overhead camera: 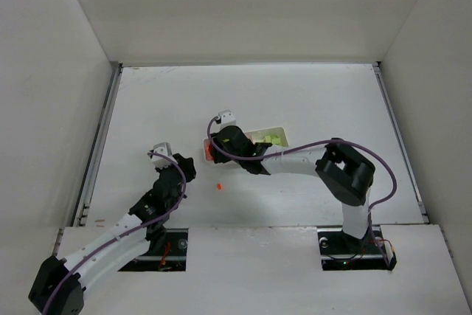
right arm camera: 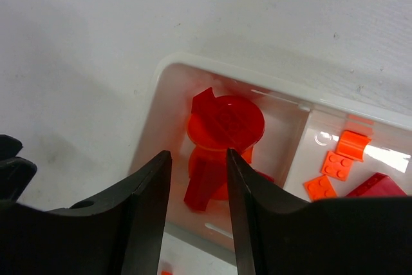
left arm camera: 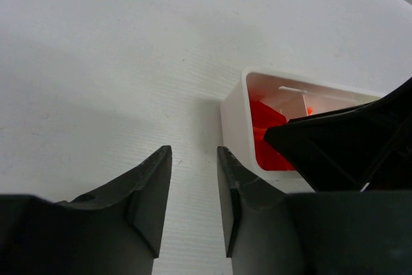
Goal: Sort the legos into containers by color
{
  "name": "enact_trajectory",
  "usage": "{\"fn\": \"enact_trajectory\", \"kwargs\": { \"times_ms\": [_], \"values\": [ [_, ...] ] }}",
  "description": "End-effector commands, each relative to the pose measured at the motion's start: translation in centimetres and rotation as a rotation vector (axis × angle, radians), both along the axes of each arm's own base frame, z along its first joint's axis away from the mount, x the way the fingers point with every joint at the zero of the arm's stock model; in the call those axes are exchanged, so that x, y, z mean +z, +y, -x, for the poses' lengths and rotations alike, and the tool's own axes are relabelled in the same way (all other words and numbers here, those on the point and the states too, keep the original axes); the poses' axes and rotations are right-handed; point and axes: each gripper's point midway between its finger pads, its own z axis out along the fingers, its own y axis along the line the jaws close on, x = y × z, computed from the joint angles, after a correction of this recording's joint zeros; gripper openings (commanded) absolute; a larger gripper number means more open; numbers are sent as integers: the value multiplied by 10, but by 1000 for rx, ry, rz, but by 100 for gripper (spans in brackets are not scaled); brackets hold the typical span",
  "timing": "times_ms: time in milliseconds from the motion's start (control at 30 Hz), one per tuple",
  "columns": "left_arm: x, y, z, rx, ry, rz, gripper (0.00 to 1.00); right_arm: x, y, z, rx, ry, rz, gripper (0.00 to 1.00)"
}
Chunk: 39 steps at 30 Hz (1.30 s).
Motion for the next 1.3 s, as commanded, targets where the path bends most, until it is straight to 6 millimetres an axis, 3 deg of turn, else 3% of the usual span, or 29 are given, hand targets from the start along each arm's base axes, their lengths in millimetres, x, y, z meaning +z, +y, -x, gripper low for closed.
{"fn": "enact_trajectory", "kwargs": {
  "times_ms": [0,67,200,400,567,700,933,1267],
  "values": [
    [12,-13,0,-48,-34,28,29,62,-4,-6,-27,-91,-100,47],
    [12,-26,5,-104,-20,33,26,88,-11,-1,-27,-131,-140,50],
    [11,-61,22,-227,17,21,24,116,-29,6,-46,-177,-185,54],
    [3,-103,45,-356,76,-70,29,120,-63,13,-91,-196,-187,55],
    [-15,-121,55,-375,142,-148,31,114,-87,13,-136,-196,-199,55],
    [-26,-122,58,-351,192,-184,30,108,-97,9,-157,-186,-203,55],
    [-34,-106,62,-273,210,-162,32,103,-106,2,-181,-175,-206,56],
    [-62,-116,68,-316,278,-202,30,106,-112,2,-197,-173,-228,56]
  ]
}}
